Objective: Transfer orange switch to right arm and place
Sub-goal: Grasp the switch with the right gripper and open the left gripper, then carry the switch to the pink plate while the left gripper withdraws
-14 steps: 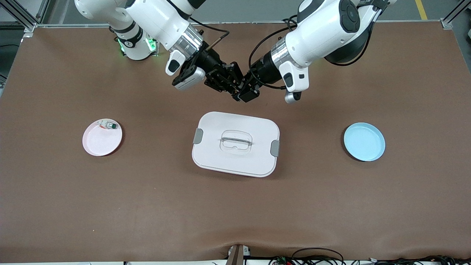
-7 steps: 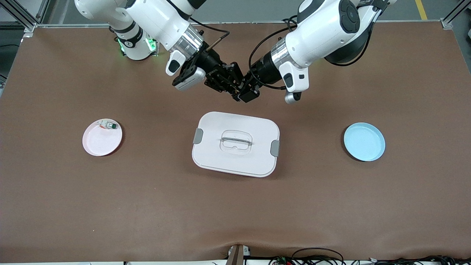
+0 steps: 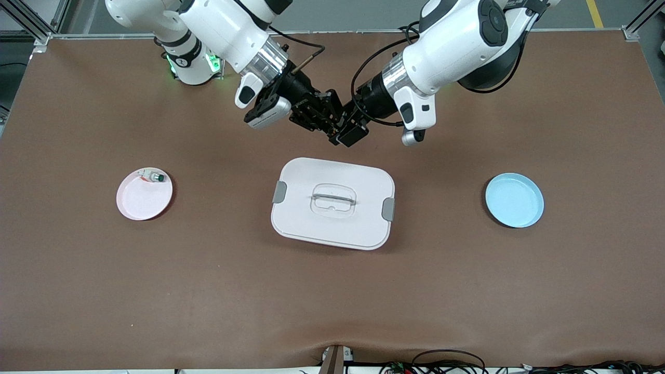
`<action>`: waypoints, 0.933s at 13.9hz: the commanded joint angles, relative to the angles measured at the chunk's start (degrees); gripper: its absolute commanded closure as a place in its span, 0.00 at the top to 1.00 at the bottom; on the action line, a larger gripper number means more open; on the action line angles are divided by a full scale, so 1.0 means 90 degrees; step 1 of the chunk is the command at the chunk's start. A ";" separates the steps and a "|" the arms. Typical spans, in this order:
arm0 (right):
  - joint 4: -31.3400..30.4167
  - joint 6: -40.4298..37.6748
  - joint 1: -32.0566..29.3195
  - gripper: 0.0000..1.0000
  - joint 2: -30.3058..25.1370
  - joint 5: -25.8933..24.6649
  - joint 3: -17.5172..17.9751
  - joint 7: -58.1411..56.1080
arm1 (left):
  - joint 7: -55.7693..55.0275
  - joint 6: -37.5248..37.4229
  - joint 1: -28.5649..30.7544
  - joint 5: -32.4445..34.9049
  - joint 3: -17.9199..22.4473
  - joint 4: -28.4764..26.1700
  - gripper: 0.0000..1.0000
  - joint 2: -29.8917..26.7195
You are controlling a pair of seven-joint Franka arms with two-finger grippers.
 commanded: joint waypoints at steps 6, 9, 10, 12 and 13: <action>0.0116 -0.0582 -0.0165 0.00 0.0060 -0.0255 -0.0090 -0.1519 | -0.0168 0.0076 0.0021 0.0139 -0.0032 0.0013 1.00 -0.0026; 0.0155 -0.1477 -0.0487 0.00 0.0031 -0.1454 -0.0091 -0.1765 | -0.0158 0.0076 0.0041 0.0139 -0.0032 0.0003 1.00 -0.0026; 0.0223 -0.1926 -0.0613 0.00 0.0002 -0.1777 -0.0091 -0.1832 | -0.0158 0.0076 0.0050 0.0148 -0.0032 0.0003 1.00 -0.0026; 0.0495 -0.3057 -0.0906 0.00 -0.0018 -0.2461 -0.0091 -0.2649 | -0.0158 0.0076 0.0060 0.0148 -0.0032 0.0003 1.00 -0.0016; 0.0738 -0.3721 -0.1072 0.00 -0.0008 -0.2599 -0.0091 -0.3050 | -0.0158 0.0076 0.0060 0.0148 -0.0032 -0.0007 1.00 -0.0016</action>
